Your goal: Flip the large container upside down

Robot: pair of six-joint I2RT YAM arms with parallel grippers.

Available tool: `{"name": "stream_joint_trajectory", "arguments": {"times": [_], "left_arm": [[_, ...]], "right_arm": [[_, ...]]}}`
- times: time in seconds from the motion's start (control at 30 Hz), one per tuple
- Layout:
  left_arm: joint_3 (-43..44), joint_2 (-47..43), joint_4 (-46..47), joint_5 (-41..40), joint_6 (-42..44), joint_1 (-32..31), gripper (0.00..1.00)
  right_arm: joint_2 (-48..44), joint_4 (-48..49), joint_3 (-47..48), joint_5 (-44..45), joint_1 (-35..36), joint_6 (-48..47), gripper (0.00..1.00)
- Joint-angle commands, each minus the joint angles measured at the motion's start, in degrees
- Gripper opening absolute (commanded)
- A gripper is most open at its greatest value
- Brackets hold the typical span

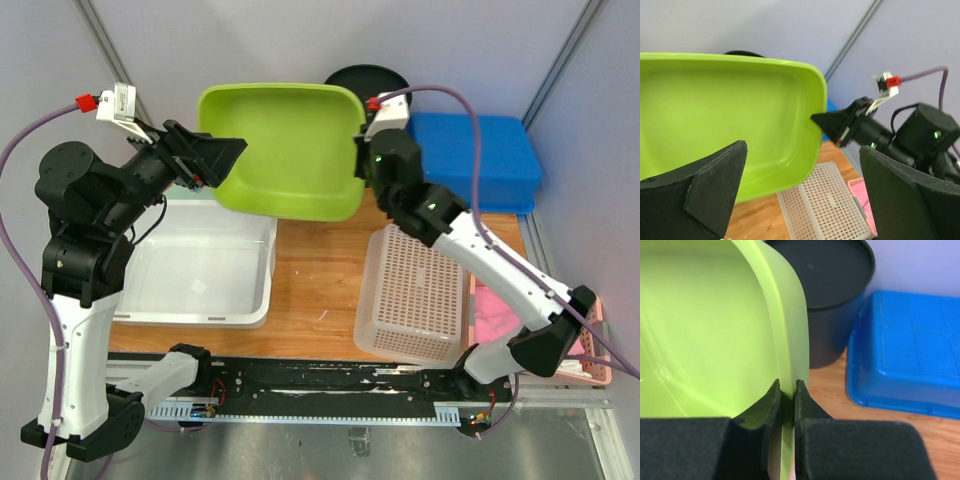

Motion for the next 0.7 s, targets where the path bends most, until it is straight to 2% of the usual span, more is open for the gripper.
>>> {"name": "stream_joint_trajectory", "arguments": {"times": [0.0,0.13,0.27,0.37,0.5,0.67], "left_arm": [[-0.96,0.79,-6.43,-5.53,5.88,0.03,0.99],[-3.67,5.45,-12.76,-7.35,10.06,0.04,0.99],[-8.72,7.53,-13.31,-2.40,10.09,0.07,0.99],[-11.51,8.71,-13.08,0.06,10.14,0.06,0.99],[-14.48,10.23,-11.66,-1.93,10.66,0.07,0.99],[-16.03,11.00,-8.03,-0.05,8.94,0.05,0.95]], "right_arm": [[-4.62,-5.22,-3.30,-23.78,-10.55,3.53,0.01],[-7.47,-5.68,-7.16,-38.54,-21.17,4.91,0.01],[-7.67,-7.19,-7.94,-48.30,-27.32,4.31,0.00],[-6.80,-7.98,-7.64,-54.12,-28.81,3.04,0.01],[-5.82,-8.24,-6.89,-59.92,-29.08,1.91,0.01],[-5.58,-9.65,-5.88,-60.78,-29.16,0.36,0.01]]}}
